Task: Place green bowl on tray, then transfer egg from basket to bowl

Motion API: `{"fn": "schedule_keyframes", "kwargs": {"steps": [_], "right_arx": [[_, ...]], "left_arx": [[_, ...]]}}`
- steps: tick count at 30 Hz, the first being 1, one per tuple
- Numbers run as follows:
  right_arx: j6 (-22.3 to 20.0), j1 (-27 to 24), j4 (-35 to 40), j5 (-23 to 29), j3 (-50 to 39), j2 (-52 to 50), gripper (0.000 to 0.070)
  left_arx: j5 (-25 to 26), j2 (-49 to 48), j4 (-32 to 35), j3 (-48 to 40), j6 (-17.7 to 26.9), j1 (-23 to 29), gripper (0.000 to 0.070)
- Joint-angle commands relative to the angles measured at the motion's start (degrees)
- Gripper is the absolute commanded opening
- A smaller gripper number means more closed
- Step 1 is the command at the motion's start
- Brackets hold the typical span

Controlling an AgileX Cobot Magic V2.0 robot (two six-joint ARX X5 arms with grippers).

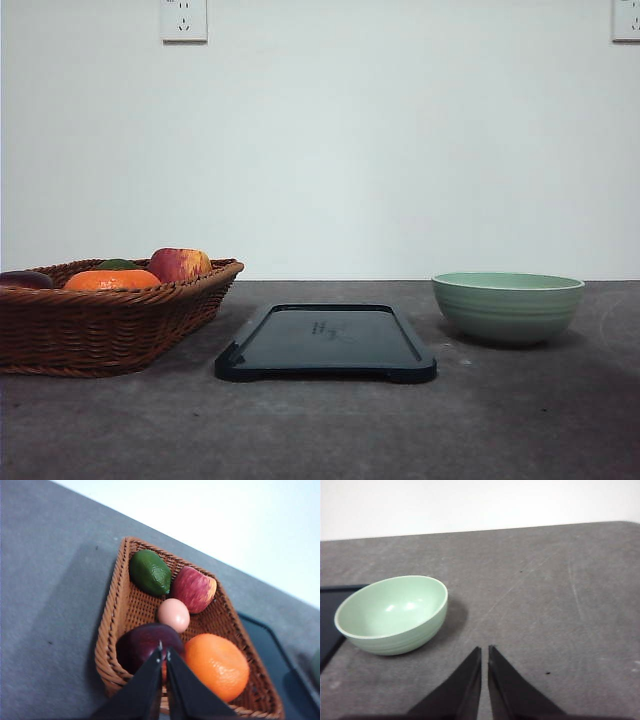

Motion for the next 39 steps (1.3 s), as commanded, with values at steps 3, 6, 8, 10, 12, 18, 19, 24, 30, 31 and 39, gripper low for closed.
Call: {"fn": "schedule_keyframes", "kwargs": {"steps": [3,6,8,10,12,18,19,24,30,31,39], "right_arx": [[9.79,-0.02,1.36,-1.08,-0.26,0.07,0.0007],[18.54,-0.02,4.1,-1.25,-0.24,0.07,0.0007],[23.11,-0.02,7.24,-2.44,-0.22,0.07,0.0007],[24.07,-0.02,11.39,-4.33,-0.22,0.07,0.0007],[24.07,-0.02,15.13,-5.37,-0.17,0.07,0.0007],[24.07,-0.02,17.46,-7.91,2.88,0.33,0.0006],[24.04,-0.02,16.9,-8.59,4.04,0.68,0.0006],[23.3,-0.02,11.94,-8.86,10.97,4.14,0.0006],[17.01,-0.02,4.04,-10.46,20.24,11.45,0.0006],[15.78,0.0,2.62,-10.66,21.61,12.82,0.0006],[6.62,0.0,-7.47,-11.78,30.75,25.1,0.0006]], "left_arx": [[0.04,-0.11,2.48,-1.05,-6.85,0.07,0.0],[0.04,-0.11,7.05,-0.85,-8.69,0.07,0.0],[0.04,-0.11,11.88,-0.75,-8.71,0.04,0.0],[0.02,-0.11,16.46,-0.56,-8.41,0.04,0.0],[0.02,-0.11,20.54,-0.26,-7.67,0.07,0.0],[0.0,0.13,18.63,4.81,-5.08,0.07,0.0001],[0.0,0.41,16.21,6.57,-4.91,0.07,0.0001],[0.0,3.81,5.43,15.66,-1.73,0.07,0.0001],[0.0,11.26,-3.83,25.9,-0.13,0.07,0.0001],[0.0,12.66,-4.98,27.33,0.27,0.07,0.0001],[0.04,25.62,-14.76,37.32,8.68,0.06,0.0001]]}}
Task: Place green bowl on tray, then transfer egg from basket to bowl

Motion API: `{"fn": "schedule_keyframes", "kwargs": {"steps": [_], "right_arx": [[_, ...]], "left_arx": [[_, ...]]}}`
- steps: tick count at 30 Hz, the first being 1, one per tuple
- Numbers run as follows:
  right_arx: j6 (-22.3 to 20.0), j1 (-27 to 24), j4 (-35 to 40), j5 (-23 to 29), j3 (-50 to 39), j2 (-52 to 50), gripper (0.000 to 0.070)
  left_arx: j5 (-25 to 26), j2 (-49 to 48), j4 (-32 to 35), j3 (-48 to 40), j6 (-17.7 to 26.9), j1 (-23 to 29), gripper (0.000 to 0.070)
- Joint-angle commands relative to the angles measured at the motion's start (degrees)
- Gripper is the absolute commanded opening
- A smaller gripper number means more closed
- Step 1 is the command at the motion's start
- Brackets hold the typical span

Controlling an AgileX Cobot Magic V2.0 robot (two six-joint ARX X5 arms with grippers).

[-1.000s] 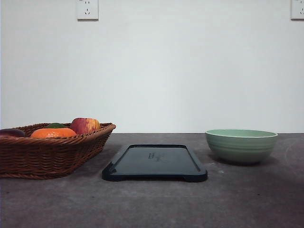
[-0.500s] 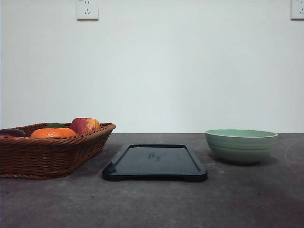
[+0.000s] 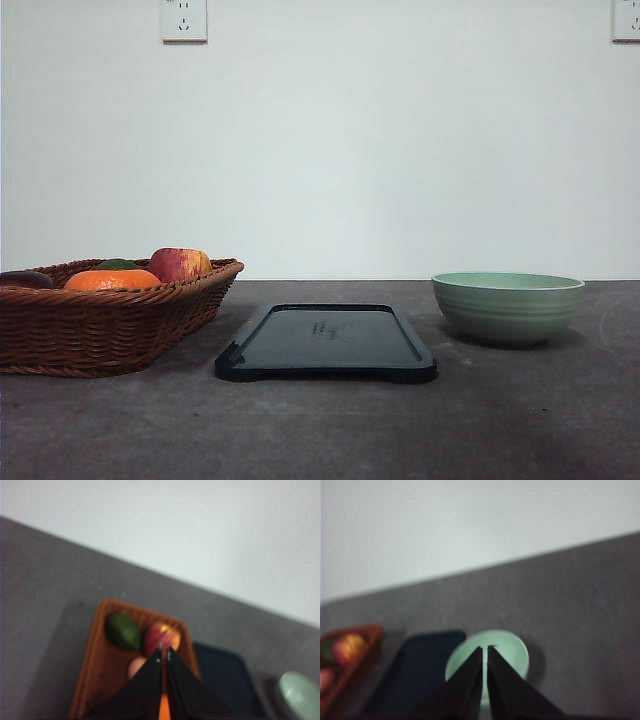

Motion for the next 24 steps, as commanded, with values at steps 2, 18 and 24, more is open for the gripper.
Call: {"fn": "schedule_keyframes", "kwargs": {"steps": [2,18,24], "right_arx": [[-5.23,0.0,-1.76,-0.93,3.01,4.24,0.0006],[-7.48,0.04,-13.34,-10.7,12.87,26.04,0.0006],[-7.92,0.04,-14.2,-11.94,13.37,28.47,0.0035]], "left_arx": [[0.22,4.48,-2.8,3.43,4.85,0.04,0.0],[10.8,25.51,-19.39,15.33,11.67,0.04,0.0],[10.8,27.3,-20.33,15.78,12.1,0.04,0.0049]]}}
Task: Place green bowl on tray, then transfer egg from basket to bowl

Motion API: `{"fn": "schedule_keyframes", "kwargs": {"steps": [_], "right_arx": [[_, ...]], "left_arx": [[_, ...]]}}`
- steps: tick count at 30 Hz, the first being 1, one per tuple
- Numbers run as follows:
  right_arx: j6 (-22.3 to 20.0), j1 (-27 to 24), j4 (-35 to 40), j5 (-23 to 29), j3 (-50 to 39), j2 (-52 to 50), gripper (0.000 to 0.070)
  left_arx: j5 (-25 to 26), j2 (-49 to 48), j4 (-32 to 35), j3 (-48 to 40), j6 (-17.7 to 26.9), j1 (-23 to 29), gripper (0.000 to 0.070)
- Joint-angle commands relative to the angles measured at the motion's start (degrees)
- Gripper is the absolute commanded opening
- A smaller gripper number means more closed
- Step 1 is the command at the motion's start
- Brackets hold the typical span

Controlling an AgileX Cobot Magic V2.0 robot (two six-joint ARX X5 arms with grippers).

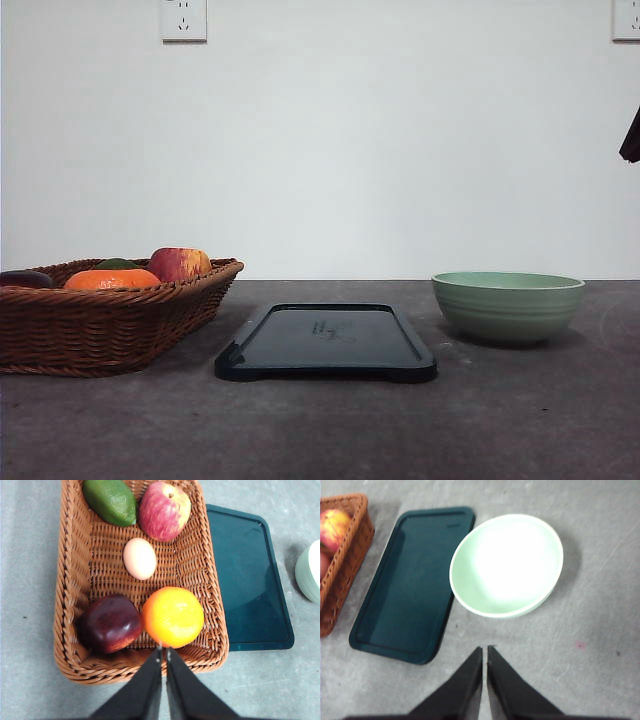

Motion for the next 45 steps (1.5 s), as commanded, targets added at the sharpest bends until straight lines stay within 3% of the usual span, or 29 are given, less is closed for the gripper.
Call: {"fn": "schedule_keyframes", "kwargs": {"steps": [1,4,6,15,19,27,36,45], "right_arx": [[-1.59,0.04,0.13,-0.19,1.11,0.48,0.0073],[-1.88,0.04,-0.02,-0.11,1.11,0.48,0.0248],[-1.89,0.04,-0.03,-0.1,1.11,0.48,0.0281],[0.36,-0.09,-2.76,1.76,4.6,3.26,0.0281],[0.03,-0.09,-7.59,4.89,10.58,8.94,0.0281],[-2.33,-0.08,-12.69,5.04,22.36,23.17,0.0282],[-5.08,-0.07,-11.57,7.63,29.0,35.57,0.0282],[-5.73,-0.09,-7.46,8.09,29.59,43.03,0.0281]], "left_arx": [[0.24,0.33,0.64,1.38,1.07,0.04,0.0106],[0.24,0.31,1.18,1.38,1.07,0.04,0.0362],[0.24,0.31,1.2,1.38,1.07,0.04,0.0398],[0.22,0.31,1.53,1.38,1.04,0.04,0.0391],[0.22,0.33,1.59,1.38,1.03,0.04,0.0391],[0.22,0.33,1.57,1.38,1.0,0.04,0.0391],[0.22,0.33,1.57,1.38,1.01,0.04,0.0391],[0.21,0.33,1.57,1.38,1.01,0.04,0.0391]]}}
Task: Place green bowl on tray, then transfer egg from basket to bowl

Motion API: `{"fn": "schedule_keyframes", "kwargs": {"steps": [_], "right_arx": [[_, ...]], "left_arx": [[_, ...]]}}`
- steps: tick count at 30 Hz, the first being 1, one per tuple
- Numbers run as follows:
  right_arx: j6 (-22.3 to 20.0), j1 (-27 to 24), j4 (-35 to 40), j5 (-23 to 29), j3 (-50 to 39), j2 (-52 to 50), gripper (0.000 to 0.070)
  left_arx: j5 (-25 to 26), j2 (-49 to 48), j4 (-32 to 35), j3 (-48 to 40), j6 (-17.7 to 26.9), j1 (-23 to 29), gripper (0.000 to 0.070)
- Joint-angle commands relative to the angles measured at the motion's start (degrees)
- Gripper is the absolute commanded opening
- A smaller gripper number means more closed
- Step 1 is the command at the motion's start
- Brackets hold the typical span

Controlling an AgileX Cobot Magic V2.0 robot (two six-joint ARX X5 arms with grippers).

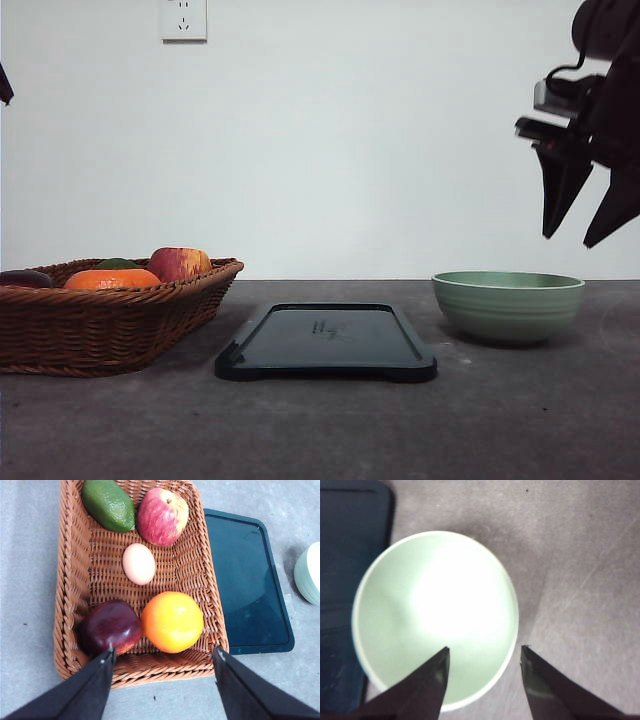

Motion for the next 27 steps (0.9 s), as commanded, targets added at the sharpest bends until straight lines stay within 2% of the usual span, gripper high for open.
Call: {"fn": "schedule_keyframes", "kwargs": {"steps": [1,9,10,13,14,25,27], "right_arx": [[-0.73,-0.02,0.4,0.26,1.33,2.29,0.028],[-0.73,-0.02,1.89,1.39,1.33,6.25,0.0262],[-0.73,-0.02,2.17,1.42,1.33,6.48,0.0232],[-0.75,-0.02,2.98,1.36,1.33,6.98,0.0049],[-0.74,-0.04,3.06,1.36,1.33,7.08,0.0038],[-0.73,-0.07,2.95,1.34,1.33,9.31,0.0033],[-0.71,-0.07,2.95,1.32,1.33,9.33,0.0014]], "left_arx": [[0.15,0.33,0.66,1.36,0.55,0.04,0.0391],[0.15,0.33,0.66,1.36,0.55,0.04,0.0391],[0.15,0.33,0.66,1.36,0.55,0.04,0.0391],[0.15,0.33,0.66,1.36,0.55,0.04,0.0391],[0.15,0.33,0.66,1.36,0.55,0.04,0.0391],[0.15,0.33,0.63,1.36,0.55,0.04,0.0391],[0.15,0.33,0.63,1.36,0.55,0.04,0.0391]]}}
